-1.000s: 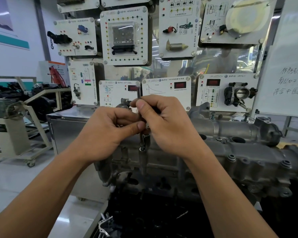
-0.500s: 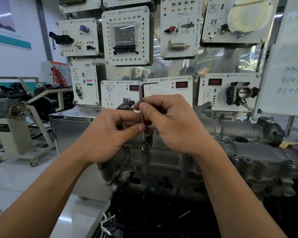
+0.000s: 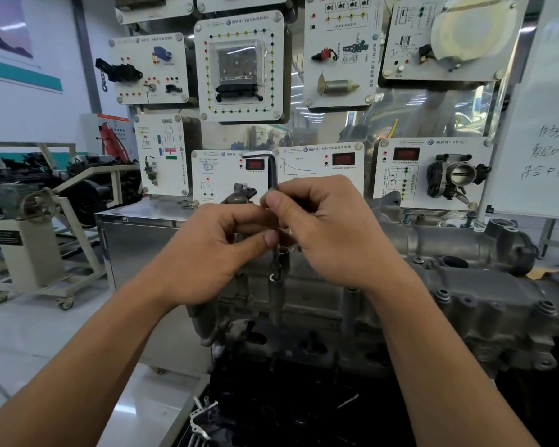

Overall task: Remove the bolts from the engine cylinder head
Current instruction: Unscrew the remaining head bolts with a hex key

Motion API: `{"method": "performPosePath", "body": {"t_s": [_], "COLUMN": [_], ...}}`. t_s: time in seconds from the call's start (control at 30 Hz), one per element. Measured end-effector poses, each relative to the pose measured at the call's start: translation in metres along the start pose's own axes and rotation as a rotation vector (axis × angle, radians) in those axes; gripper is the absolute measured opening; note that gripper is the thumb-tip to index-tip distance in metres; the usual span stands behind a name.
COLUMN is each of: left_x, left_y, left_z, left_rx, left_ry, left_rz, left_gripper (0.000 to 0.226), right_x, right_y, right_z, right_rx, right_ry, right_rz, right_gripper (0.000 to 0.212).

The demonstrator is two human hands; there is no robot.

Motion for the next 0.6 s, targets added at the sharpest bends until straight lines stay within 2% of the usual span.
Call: {"method": "performPosePath", "body": {"t_s": [0.13, 0.3, 0.37, 0.5, 0.6], "left_x": [-0.0007, -0.0002, -0.0002, 0.0000, -0.0013], "left_y": [-0.0001, 0.0015, 0.0015, 0.0005, -0.0005], "left_z": [-0.0014, 0.0048, 0.0042, -0.0015, -0.0018], "left_rx": [-0.026, 0.023, 0.003, -0.030, -0.038], "left_ry": [-0.052, 0.068, 0.083, -0.008, -0.055], "left_rz": [0.083, 0.164, 0.129, -0.051, -0.063], "left_gripper": [0.025, 0.029, 0.032, 0.026, 0.023], "right_x": [-0.0012, 0.0017, 0.0022, 0.0011, 0.0004], "right_y": [-0.0006, -0.0011, -0.0008, 0.0001, -0.0013], "right_z": [-0.0026, -0.0048, -0.0048, -0.0059, -0.0091], "right_rx": [-0.013, -0.007, -0.008, -0.003, -0.008], "right_ry": [-0.071, 0.025, 0.019, -0.047, -0.177], "right_rz": [-0.044, 0.082, 0.100, 0.013, -0.029], "right_gripper": [0.028, 0.012, 0.015, 0.026, 0.031]}}
Point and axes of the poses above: each hand's wrist, its own y-axis towards the middle knuckle, its own x-axis out of the palm, z = x × y, the point moved 5 cm from there along y, towards the middle knuckle, and after that the axes turned 3 degrees about -z, right-handed, at the moved point
